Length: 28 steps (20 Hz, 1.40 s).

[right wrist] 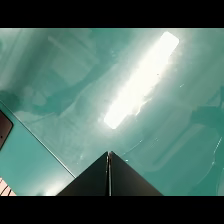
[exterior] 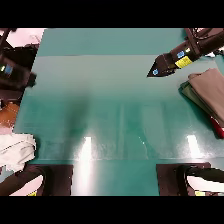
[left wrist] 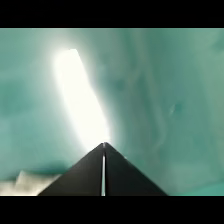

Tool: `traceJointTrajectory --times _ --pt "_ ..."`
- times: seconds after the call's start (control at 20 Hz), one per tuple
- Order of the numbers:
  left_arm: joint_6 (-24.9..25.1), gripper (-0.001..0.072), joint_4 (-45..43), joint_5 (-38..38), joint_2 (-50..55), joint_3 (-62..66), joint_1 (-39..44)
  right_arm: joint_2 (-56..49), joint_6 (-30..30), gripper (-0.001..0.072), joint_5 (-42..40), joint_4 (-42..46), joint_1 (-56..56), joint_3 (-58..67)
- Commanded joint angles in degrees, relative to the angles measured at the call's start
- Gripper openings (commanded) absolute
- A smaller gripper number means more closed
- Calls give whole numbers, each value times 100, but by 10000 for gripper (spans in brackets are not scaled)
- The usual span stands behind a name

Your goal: Fold the shirts.

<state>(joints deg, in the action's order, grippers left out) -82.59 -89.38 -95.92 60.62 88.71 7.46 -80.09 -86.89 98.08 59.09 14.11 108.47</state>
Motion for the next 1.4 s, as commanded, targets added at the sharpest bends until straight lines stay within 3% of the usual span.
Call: traceJointTrajectory --times 0.0,0.05,0.1,0.45,0.8,0.85,0.95,1.0,1.15,1.35 --pt "-531 262 -1220 -326 -931 -1458 0 0 111 17 -11 -2 7 -2" --pt "-763 510 -1491 -271 -1106 -1947 0 0 129 17 -11 -2 7 -2" --pt "-986 574 -1818 -201 -1200 -2457 0 0 177 16 -11 -4 7 -2" --pt "-1567 574 -2511 874 -1235 -4996 0 0 258 16 76 -2 7 -2" --pt "-1733 572 -2588 1545 -1233 -5580 0 0 256 16 101 -46 7 -2" --pt "-1821 493 -2583 1526 -1233 -5580 0 0 256 16 109 -63 7 -2" --pt "-1856 108 -2568 1467 -1235 -5580 0 0 256 17 136 -66 7 -2" --pt "-1856 26 -2570 1449 -1233 -5578 0 0 256 16 153 -63 7 -2" --pt "-1775 25 -2568 1213 -1235 -5178 0 0 258 16 129 -63 7 -2" --pt "-1248 25 -2035 778 -1235 -2785 0 17 256 16 -216 -59 0 162"
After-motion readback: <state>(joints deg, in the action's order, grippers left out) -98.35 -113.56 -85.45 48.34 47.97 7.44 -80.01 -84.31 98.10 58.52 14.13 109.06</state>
